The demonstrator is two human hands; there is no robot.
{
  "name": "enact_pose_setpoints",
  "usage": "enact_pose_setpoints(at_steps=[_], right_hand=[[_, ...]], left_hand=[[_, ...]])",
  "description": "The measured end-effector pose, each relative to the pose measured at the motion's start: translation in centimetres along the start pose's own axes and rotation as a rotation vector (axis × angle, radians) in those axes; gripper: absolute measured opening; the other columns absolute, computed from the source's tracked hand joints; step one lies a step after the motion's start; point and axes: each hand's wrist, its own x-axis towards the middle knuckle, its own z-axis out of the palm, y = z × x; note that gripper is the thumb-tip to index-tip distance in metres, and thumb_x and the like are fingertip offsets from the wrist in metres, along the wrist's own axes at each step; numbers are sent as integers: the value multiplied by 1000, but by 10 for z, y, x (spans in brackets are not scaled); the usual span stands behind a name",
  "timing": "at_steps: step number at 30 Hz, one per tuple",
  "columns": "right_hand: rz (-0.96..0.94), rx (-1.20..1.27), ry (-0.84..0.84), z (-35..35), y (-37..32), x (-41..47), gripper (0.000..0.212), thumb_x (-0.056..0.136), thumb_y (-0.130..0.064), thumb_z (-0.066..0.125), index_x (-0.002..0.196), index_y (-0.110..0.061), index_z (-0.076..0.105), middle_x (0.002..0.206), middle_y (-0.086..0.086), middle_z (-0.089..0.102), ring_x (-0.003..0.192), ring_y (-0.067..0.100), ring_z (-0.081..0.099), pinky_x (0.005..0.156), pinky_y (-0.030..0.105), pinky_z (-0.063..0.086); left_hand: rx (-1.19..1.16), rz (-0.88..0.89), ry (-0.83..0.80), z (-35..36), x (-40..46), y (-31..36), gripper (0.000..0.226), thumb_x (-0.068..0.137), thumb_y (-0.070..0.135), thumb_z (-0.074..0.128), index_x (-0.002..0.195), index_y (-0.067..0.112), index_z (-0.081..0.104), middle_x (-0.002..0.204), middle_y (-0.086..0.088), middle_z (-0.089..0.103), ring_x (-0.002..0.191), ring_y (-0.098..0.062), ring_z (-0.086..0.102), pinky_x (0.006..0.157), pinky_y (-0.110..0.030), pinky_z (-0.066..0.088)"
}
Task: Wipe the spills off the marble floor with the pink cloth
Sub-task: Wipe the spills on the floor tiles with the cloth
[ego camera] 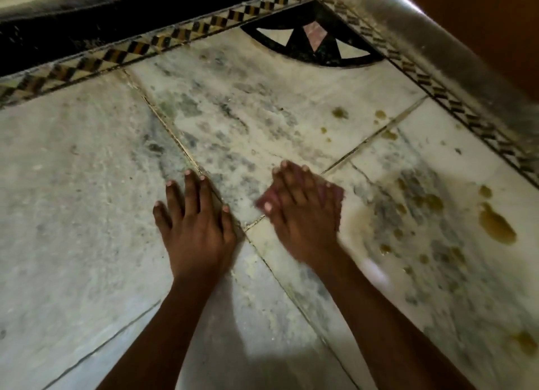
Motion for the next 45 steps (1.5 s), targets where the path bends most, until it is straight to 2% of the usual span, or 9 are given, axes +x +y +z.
enact_pose_setpoints(at_steps=[4, 8, 11, 15, 21, 27, 33, 41, 45], right_hand=[[202, -67, 67, -2, 48, -54, 63, 109, -61, 29, 166, -35, 35, 177, -6, 27, 163, 28, 28, 126, 59, 23], [601, 80, 0, -13, 43, 2, 67, 112, -58, 22, 172, -28, 12, 182, 1, 3, 167, 33, 2, 132, 61, -1], [338, 91, -61, -14, 13, -5, 65, 112, -59, 20, 171, -36, 3, 180, -10, -9, 168, 25, -9, 131, 61, -8], [-27, -32, 7, -8, 37, -97, 64, 109, -60, 29, 168, -35, 29, 179, -7, 16, 167, 23, 16, 129, 59, 21], [683, 227, -54, -15, 59, -68, 71, 109, -65, 18, 171, -35, 1, 181, -6, -12, 167, 28, -13, 129, 61, -12], [216, 26, 93, 4, 69, -163, 65, 110, -58, 30, 170, -33, 24, 180, -7, 17, 167, 22, 13, 135, 53, 6], [693, 101, 21, -4, 121, -142, 70, 109, -60, 15, 172, -32, 5, 182, -4, -3, 168, 28, -6, 133, 59, -4], [205, 12, 108, 0, 111, -187, 62, 110, -62, 24, 168, -41, 27, 178, -13, 19, 167, 18, 17, 132, 57, 14], [558, 21, 112, -8, 145, -189, 62, 110, -58, 26, 169, -38, 25, 180, -6, 19, 167, 27, 15, 132, 54, 3]], left_hand=[[-26, 19, 21, 4, -1, -2, 74, 106, 51, 28, 168, 12, 28, 180, -11, 16, 166, -41, 12, 132, -63, 10], [-37, 91, 58, 11, -4, -2, 73, 106, 45, 33, 165, 3, 32, 177, -18, 25, 166, -36, 17, 133, -57, 15], [-60, 149, 23, 1, -12, 1, 72, 104, 43, 34, 165, 4, 34, 176, -17, 27, 166, -35, 20, 133, -54, 18], [-59, 331, -43, -7, -27, 3, 71, 104, 44, 31, 167, 12, 33, 179, -13, 19, 167, -32, 18, 133, -53, 17], [-21, 454, -65, 6, -91, 25, 70, 106, 46, 29, 171, 19, 21, 182, -4, -3, 169, -24, -3, 136, -51, 6], [-45, 275, -110, 10, -121, 71, 76, 104, 46, 21, 171, 12, 15, 182, -11, 1, 169, -30, 4, 135, -51, 12], [-9, 278, -34, 26, -127, 71, 69, 107, 44, 26, 167, 10, 31, 178, -16, 22, 166, -34, 22, 132, -55, 22], [-5, 263, -33, 26, -127, 75, 69, 107, 44, 27, 167, 12, 32, 178, -15, 22, 165, -33, 24, 132, -56, 23], [-13, 281, -60, 25, -131, 77, 67, 106, 39, 29, 166, 9, 35, 179, -16, 19, 165, -36, 22, 132, -59, 22]])
